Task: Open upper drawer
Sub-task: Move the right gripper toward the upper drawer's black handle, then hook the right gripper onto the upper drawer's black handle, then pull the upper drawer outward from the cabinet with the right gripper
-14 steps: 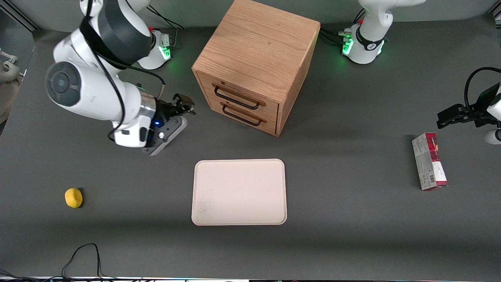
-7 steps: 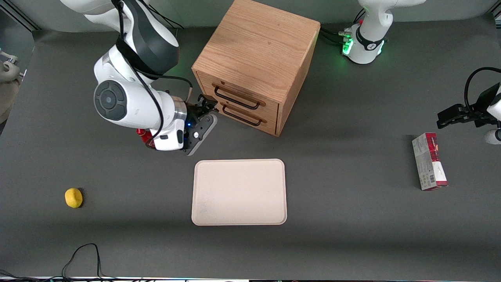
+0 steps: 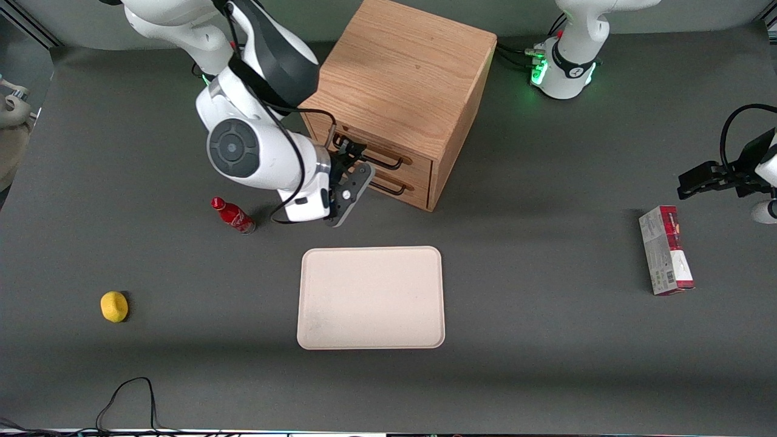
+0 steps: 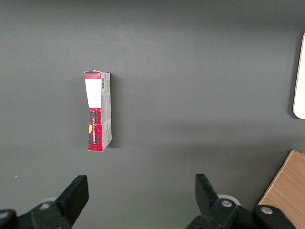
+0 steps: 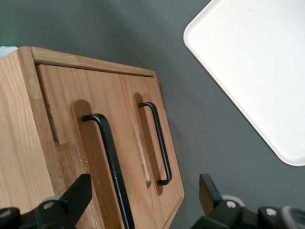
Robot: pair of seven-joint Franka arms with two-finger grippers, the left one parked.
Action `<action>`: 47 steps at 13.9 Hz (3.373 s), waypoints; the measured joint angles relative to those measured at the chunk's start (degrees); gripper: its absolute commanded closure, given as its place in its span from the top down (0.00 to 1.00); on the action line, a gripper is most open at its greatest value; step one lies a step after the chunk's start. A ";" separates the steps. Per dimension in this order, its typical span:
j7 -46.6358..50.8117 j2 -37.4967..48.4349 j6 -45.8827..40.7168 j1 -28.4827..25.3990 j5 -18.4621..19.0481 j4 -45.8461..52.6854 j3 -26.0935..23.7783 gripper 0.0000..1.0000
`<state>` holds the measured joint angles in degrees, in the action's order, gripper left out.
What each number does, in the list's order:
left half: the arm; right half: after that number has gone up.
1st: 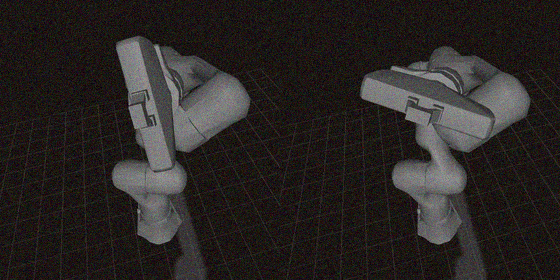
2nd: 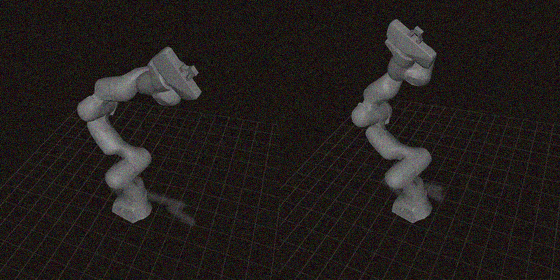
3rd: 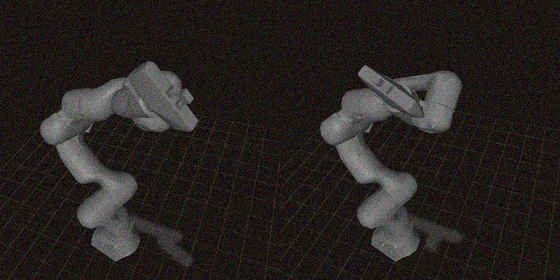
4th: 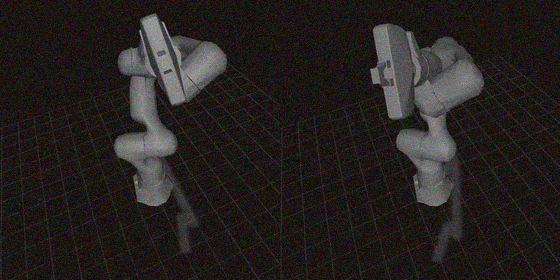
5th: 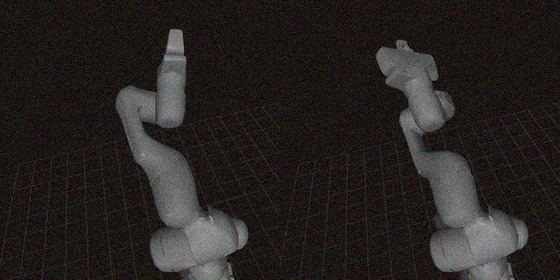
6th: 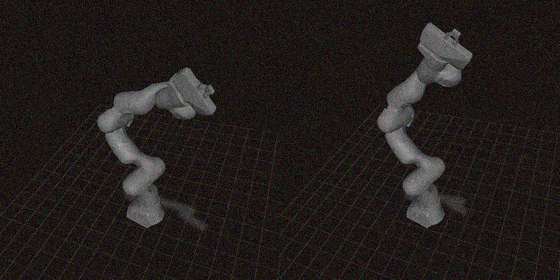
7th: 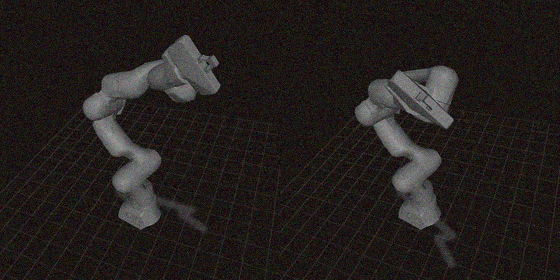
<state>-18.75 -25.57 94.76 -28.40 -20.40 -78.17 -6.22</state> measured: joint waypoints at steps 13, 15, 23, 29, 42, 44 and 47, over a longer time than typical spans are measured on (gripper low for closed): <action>-2.64 -0.58 2.02 -1.23 0.04 -5.02 0.00 1.00; -4.16 -0.59 2.05 -1.37 0.20 -5.85 0.00 1.00; -5.34 -0.55 2.15 -2.53 1.74 -8.15 0.00 1.00; -6.25 -0.67 4.53 -3.41 2.54 -9.58 0.13 1.00; -10.87 -2.14 6.79 -1.49 2.68 -9.25 1.40 1.00; -10.87 -2.38 7.11 -1.24 2.68 -8.32 1.44 1.00; -10.87 -2.58 7.17 0.40 2.69 -7.09 1.48 1.00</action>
<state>-29.62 -28.16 101.93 -28.00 -17.71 -85.26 -4.74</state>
